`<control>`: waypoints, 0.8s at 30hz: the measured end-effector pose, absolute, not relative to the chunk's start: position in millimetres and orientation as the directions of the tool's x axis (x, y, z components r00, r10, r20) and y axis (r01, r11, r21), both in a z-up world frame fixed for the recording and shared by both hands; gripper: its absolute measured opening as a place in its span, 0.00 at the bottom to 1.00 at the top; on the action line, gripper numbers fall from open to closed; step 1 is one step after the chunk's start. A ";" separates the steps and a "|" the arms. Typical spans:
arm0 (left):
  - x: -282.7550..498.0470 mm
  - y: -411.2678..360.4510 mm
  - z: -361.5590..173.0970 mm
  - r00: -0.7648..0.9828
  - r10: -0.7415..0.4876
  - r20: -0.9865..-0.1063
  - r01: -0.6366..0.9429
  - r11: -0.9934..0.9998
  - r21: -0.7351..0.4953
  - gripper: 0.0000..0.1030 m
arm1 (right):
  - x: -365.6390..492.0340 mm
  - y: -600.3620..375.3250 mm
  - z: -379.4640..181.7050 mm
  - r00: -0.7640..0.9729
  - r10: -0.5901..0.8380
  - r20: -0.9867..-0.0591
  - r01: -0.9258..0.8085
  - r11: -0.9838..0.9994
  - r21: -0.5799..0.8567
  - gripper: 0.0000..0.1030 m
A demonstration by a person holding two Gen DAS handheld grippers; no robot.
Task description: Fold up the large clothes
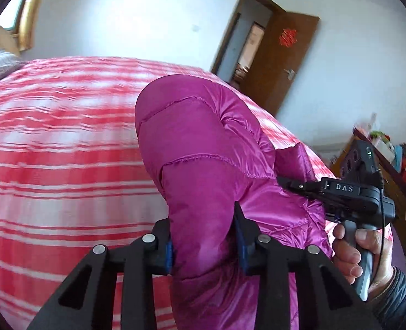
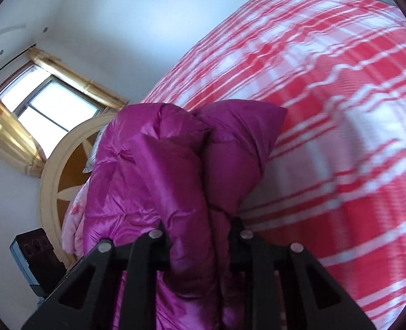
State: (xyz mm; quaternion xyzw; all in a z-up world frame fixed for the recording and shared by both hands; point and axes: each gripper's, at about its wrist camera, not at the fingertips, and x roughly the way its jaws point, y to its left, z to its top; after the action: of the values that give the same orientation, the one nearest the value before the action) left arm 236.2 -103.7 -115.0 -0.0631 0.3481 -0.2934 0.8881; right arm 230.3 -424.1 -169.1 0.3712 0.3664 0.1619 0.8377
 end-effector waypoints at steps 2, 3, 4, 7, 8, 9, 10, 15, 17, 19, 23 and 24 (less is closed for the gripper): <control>232.4 -74.9 -106.7 0.626 -0.533 -0.569 0.444 0.844 -0.302 0.35 | 246.3 -397.3 -164.8 0.654 0.590 -0.474 -0.038 0.651 0.758 0.24; 230.0 -60.5 -103.0 0.648 -0.513 -0.563 0.425 0.857 -0.291 0.35 | 256.8 -381.0 -162.6 0.636 0.616 -0.464 -0.061 0.640 0.766 0.24; 228.2 -45.3 -99.1 0.668 -0.493 -0.557 0.407 0.869 -0.282 0.35 | 265.4 -366.7 -160.8 0.621 0.637 -0.457 -0.080 0.632 0.771 0.24; 226.2 1.2 -92.6 0.725 -0.423 -0.543 0.339 0.906 -0.253 0.35 | 296.9 -306.3 -153.4 0.556 0.697 -0.452 -0.149 0.619 0.771 0.24; 227.4 17.3 -92.4 0.742 -0.397 -0.541 0.312 0.918 -0.245 0.35 | 303.8 -289.4 -151.4 0.538 0.711 -0.453 -0.167 0.617 0.769 0.23; 228.6 33.0 -92.9 0.755 -0.368 -0.542 0.281 0.929 -0.239 0.35 | 313.5 -267.1 -150.5 0.515 0.727 -0.454 -0.189 0.613 0.767 0.23; 232.0 40.8 -95.2 0.762 -0.349 -0.546 0.259 0.937 -0.236 0.35 | 321.3 -250.0 -149.4 0.495 0.740 -0.456 -0.205 0.609 0.766 0.23; 235.2 90.4 -115.5 0.777 -0.230 -0.586 0.130 0.969 -0.209 0.35 | 351.3 -178.4 -157.6 0.401 0.778 -0.483 -0.253 0.601 0.758 0.23; 233.9 106.2 -123.1 0.778 -0.203 -0.595 0.099 0.974 -0.203 0.35 | 360.6 -152.7 -162.9 0.365 0.790 -0.493 -0.269 0.596 0.756 0.23; 232.6 120.3 -131.3 0.772 -0.185 -0.608 0.074 0.976 -0.203 0.35 | 366.8 -132.4 -167.9 0.337 0.798 -0.499 -0.277 0.591 0.758 0.23; 237.4 136.0 -141.4 0.760 -0.189 -0.621 0.050 0.971 -0.234 0.36 | 370.7 -116.3 -178.4 0.313 0.806 -0.503 -0.270 0.583 0.766 0.23; 239.6 135.5 -143.2 0.759 -0.186 -0.623 0.047 0.972 -0.232 0.38 | 370.4 -117.2 -179.4 0.309 0.808 -0.502 -0.266 0.580 0.770 0.23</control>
State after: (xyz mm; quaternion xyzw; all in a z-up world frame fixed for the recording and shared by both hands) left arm 239.6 135.5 -143.2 -0.1017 0.3411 -0.0625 0.9324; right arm 370.4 -117.2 -179.4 0.2891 0.4682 0.3553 0.7556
